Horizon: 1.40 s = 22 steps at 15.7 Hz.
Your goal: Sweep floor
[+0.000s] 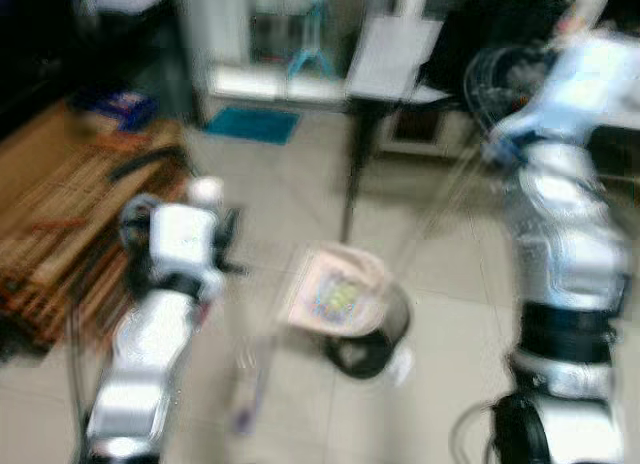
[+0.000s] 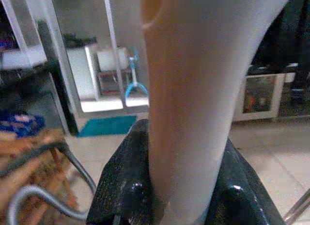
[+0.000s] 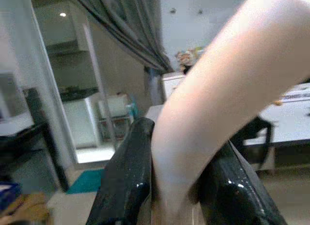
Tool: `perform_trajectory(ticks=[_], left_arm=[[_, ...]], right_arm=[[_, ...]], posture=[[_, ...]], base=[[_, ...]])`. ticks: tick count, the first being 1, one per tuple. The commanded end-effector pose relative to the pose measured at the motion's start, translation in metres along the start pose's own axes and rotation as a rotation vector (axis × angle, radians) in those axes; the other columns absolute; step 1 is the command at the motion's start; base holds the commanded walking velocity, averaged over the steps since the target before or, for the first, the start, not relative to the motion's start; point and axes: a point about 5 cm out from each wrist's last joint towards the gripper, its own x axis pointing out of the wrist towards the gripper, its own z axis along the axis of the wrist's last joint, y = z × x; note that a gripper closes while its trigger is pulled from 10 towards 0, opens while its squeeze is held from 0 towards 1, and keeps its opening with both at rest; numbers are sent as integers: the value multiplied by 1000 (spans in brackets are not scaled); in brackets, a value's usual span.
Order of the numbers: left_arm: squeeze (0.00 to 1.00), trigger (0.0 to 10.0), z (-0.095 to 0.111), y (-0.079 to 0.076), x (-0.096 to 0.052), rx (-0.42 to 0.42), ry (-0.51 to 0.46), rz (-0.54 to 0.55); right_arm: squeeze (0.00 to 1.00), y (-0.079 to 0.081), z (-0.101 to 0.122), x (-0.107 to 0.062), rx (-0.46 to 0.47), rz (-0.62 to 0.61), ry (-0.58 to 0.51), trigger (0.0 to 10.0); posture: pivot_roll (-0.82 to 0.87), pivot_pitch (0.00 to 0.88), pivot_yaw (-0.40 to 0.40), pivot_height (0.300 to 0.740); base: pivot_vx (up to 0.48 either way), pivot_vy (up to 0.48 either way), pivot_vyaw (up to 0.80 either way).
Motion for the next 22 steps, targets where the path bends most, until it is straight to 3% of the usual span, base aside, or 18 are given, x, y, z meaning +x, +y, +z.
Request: perform_trajectory(ticks=[1,4,14,17,19,22], left_arm=[[0,10000,10,-5,4,10,-48,-24],[0,10000,11,-6,5,12,-51,-30],[0,10000,7,-9,2,-7,-42,-57],[0,10000,6,-11,1,-10,-36,-67],[0,10000,5,-12,1,-11,-33,-72],[0,10000,4,-13,1,-14,-26,-78]], right_arm=[[0,-9,17,0,7,-28,-73,10000],[0,-13,17,0,3,-39,-79,10000],[0,-33,11,1,51,-114,-72,10000],[0,-39,16,0,12,-120,-101,10000],[0,-39,19,0,-18,-106,-127,10000],[0,-21,22,-3,-83,-11,-189,10000]], posture=[[-40,0,36,740],[-39,0,37,740],[-39,0,36,740],[-44,0,39,740],[-46,0,39,740],[-45,0,37,740]], base=[[371,0,-800],[356,0,0],[0,0,0],[0,0,0],[0,0,0],[0,0,0]])
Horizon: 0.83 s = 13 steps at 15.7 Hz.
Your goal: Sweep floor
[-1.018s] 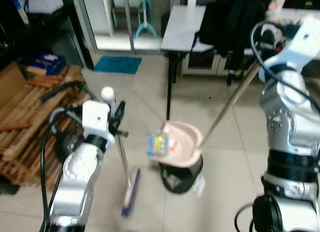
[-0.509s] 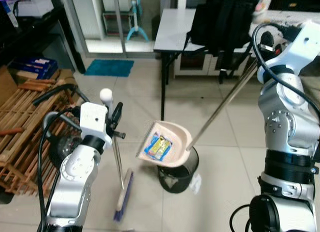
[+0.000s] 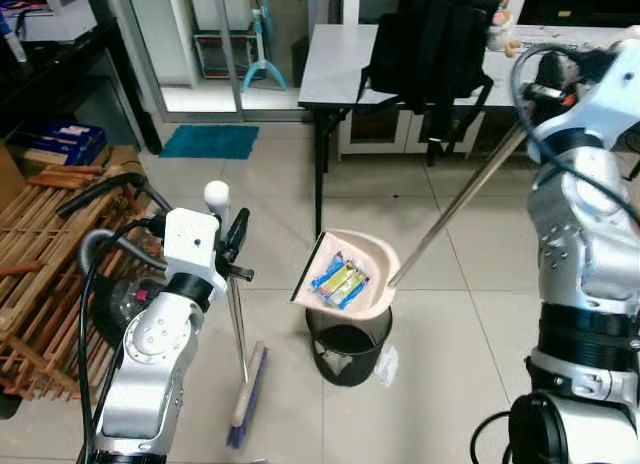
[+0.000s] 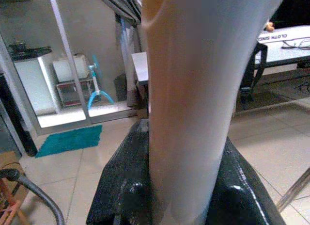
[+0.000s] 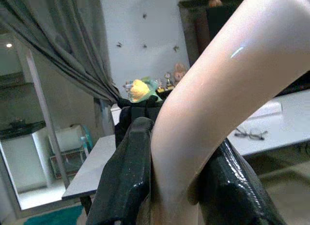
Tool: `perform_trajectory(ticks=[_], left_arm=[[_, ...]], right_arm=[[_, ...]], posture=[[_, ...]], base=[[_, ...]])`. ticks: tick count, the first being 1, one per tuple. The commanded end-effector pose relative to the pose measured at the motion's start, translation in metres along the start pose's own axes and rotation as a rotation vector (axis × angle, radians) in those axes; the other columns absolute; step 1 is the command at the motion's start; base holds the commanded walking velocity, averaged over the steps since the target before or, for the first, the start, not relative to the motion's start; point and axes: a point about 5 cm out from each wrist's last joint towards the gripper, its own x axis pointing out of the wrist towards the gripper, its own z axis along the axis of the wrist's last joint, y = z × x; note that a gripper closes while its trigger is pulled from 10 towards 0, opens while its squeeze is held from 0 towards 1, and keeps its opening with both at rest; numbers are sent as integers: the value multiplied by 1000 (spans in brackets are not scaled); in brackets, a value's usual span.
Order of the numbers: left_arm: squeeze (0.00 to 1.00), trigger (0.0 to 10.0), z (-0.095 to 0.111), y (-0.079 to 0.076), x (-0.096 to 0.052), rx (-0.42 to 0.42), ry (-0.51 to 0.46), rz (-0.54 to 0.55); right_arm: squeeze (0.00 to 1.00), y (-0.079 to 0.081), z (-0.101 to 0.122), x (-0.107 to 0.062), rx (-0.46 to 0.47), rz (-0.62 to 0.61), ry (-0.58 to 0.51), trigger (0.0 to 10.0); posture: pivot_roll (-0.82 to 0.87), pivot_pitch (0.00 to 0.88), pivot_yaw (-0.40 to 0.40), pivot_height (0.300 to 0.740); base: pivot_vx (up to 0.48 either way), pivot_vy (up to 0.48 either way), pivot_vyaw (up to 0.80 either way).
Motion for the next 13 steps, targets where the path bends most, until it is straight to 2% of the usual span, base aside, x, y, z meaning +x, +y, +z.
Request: perform_trajectory(ticks=[1,3,5,6,10,13], left_arm=[[0,10000,6,-1,0,12,-27,-8],[0,10000,6,-1,-1,12,-25,-10],[0,10000,6,-1,-1,14,-24,-11],[0,10000,5,-2,-2,16,-20,-12],[0,10000,1,-1,-3,29,-6,-12],[0,10000,1,-2,-3,30,-2,-10]], right_arm=[[0,12,13,-2,-17,61,-87,10000],[0,24,8,-8,-78,125,-105,10000],[0,30,5,-13,-99,155,-120,10000],[0,38,6,-19,-134,210,-162,10000],[0,58,10,-35,-177,350,-248,10000],[0,71,4,-50,-276,494,-264,10000]], posture=[[-43,0,35,740],[-43,0,35,740],[-43,0,35,740],[-38,0,33,740],[-38,0,33,740],[-38,0,31,740]], base=[[0,0,0],[0,0,0],[0,0,0],[0,0,0],[0,0,0],[0,0,0]])
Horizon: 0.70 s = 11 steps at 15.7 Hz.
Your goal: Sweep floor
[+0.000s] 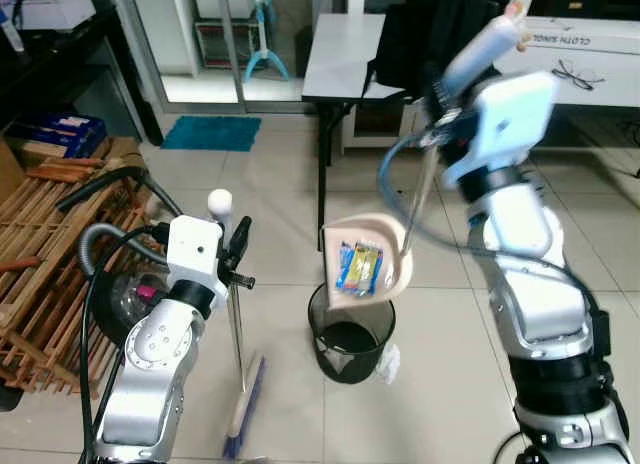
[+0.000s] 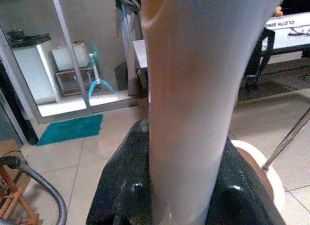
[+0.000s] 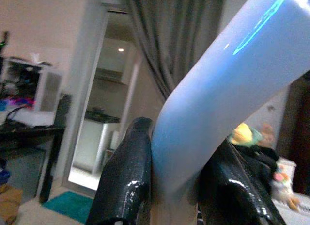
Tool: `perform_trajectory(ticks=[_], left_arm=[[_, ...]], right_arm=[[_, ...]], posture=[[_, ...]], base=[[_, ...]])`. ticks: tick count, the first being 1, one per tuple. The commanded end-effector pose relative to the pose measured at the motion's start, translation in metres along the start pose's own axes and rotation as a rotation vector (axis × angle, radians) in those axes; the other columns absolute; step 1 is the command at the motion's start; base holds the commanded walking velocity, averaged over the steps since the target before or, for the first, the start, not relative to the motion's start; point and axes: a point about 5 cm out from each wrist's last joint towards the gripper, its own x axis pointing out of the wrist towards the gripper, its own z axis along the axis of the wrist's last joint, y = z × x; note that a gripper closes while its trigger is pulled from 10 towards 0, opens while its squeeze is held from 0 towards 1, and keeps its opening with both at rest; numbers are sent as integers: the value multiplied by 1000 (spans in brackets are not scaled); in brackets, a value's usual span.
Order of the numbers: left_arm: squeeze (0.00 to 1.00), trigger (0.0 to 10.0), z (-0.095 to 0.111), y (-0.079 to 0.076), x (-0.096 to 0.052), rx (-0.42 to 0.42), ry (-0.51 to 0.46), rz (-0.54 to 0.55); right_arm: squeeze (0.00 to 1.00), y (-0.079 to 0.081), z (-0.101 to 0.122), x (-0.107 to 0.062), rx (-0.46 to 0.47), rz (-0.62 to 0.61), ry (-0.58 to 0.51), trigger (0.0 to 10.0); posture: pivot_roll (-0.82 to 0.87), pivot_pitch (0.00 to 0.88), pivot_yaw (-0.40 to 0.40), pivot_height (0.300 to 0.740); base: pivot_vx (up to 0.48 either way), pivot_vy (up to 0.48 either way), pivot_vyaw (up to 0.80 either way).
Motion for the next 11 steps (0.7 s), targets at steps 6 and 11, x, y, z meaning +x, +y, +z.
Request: perform_trajectory(ticks=[6,11], left_arm=[[0,10000,5,-1,0,26,-18,-9],[0,10000,4,-1,0,21,-13,-14]], right_arm=[[0,33,18,-16,-190,275,-123,10000],[0,48,20,-25,-164,395,-124,10000]], posture=[[-39,0,32,740],[-42,0,33,740]], base=[[0,0,0],[0,0,0]])
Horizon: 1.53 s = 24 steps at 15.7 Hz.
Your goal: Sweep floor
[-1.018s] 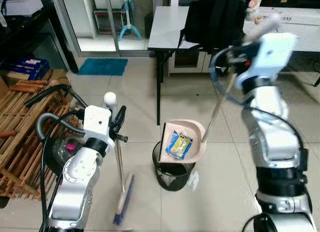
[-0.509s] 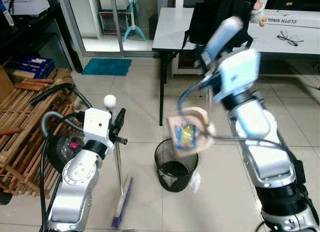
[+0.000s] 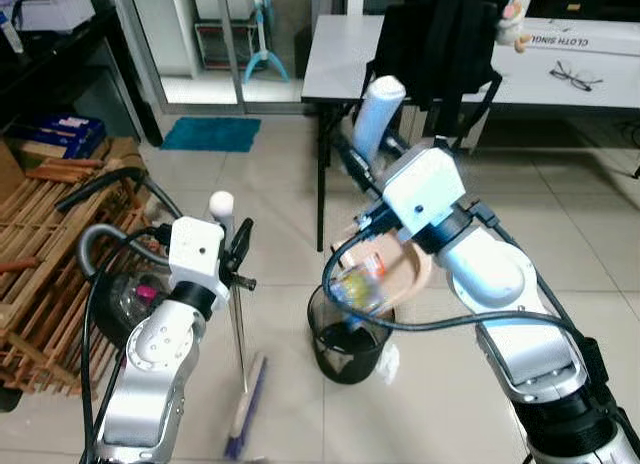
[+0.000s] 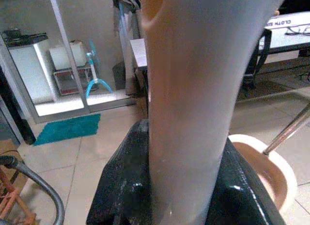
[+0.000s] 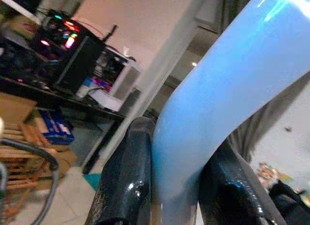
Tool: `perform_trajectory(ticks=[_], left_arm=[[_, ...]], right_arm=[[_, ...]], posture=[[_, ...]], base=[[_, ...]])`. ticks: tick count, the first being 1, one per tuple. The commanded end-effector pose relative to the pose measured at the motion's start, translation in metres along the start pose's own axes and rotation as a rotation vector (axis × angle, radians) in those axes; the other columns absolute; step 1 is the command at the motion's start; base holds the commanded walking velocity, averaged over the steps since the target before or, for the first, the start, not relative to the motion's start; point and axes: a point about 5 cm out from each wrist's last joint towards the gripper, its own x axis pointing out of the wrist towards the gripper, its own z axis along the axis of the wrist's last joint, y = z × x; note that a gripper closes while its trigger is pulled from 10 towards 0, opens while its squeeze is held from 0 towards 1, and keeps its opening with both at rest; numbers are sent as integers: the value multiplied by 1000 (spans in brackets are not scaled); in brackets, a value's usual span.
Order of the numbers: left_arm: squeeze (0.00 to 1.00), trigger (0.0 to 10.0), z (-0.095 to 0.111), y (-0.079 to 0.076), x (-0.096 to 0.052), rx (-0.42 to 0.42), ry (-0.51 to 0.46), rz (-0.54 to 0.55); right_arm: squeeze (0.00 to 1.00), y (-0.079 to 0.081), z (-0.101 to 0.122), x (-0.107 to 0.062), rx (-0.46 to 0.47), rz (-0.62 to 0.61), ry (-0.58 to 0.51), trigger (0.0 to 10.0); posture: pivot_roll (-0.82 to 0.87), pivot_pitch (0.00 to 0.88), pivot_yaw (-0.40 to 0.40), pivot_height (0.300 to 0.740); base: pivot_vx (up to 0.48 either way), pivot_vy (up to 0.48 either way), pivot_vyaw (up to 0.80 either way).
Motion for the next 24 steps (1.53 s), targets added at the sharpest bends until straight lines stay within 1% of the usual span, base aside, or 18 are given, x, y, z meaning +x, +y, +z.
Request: perform_trajectory(ticks=[1,2,4,5,6,7,8,9,10,11,12,13,14,15,18,19,22,24], left_arm=[[0,10000,5,0,1,20,-17,-9],[0,10000,5,0,1,19,-16,-10],[0,10000,5,0,1,19,-15,-12],[0,10000,5,0,1,20,-15,-13],[0,10000,5,0,1,21,-14,-14],[0,10000,3,-1,1,18,-2,-25],[0,10000,1,-2,1,19,12,-38],[0,10000,-3,-4,0,23,37,-70],[0,10000,-5,-7,0,21,48,-101],[0,10000,-7,-10,0,11,57,-126],[0,10000,-10,-15,-1,-3,75,-181],[0,10000,-14,-18,-4,-9,101,-226],[0,10000,-15,-19,-5,-9,106,-232],[0,10000,-19,-18,-7,-1,120,-247],[0,10000,-24,-14,-12,15,132,-243],[0,10000,-25,-14,-12,22,132,-240],[0,10000,-32,-13,-14,50,144,-209],[0,10000,-34,-11,-14,56,151,-183]], right_arm=[[0,-1,11,-1,-26,16,-50,10000],[0,0,9,-3,-53,40,-32,10000],[0,-4,7,-4,-88,34,-11,10000],[0,-20,0,-3,-177,-71,50,10000],[0,-33,-3,-4,-211,-170,89,10000],[0,-69,-11,-11,-219,-424,182,10000],[0,-84,-15,-17,-219,-518,222,10000],[0,-104,-17,-26,-263,-618,254,10000],[0,-115,-24,-34,-282,-657,322,10000],[0,-120,-31,-42,-271,-693,377,10000],[0,-121,-38,-51,-323,-695,424,10000],[0,-117,-50,-61,-264,-734,477,10000],[0,-116,-52,-63,-242,-755,491,10000],[0,-112,-61,-72,-211,-789,543,10000],[0,-102,-83,-93,-146,-858,677,10000],[0,-100,-85,-94,-128,-857,687,10000],[0,-85,-89,-94,-22,-859,689,10000],[0,-79,-91,-94,10,-850,698,10000]], posture=[[-42,0,34,740],[-44,0,35,740],[-44,0,35,740],[-43,0,35,740],[-42,0,35,740],[-43,0,35,740],[-44,0,37,740],[-51,0,43,740],[-58,0,46,740],[-59,0,46,740],[-61,0,48,740],[-65,0,49,740],[-65,0,49,740],[-66,0,50,740],[-67,0,53,740],[-69,0,54,740],[-82,0,60,740],[-79,0,57,740]], base=[[0,0,0],[0,0,0],[0,0,0],[0,0,0],[0,0,0],[0,0,0],[0,0,0],[0,0,0],[0,0,0],[0,0,-500],[0,0,-800],[0,0,-800],[0,0,-800],[0,0,-800],[0,0,-800],[0,0,-800],[0,0,-800],[0,0,-800]])
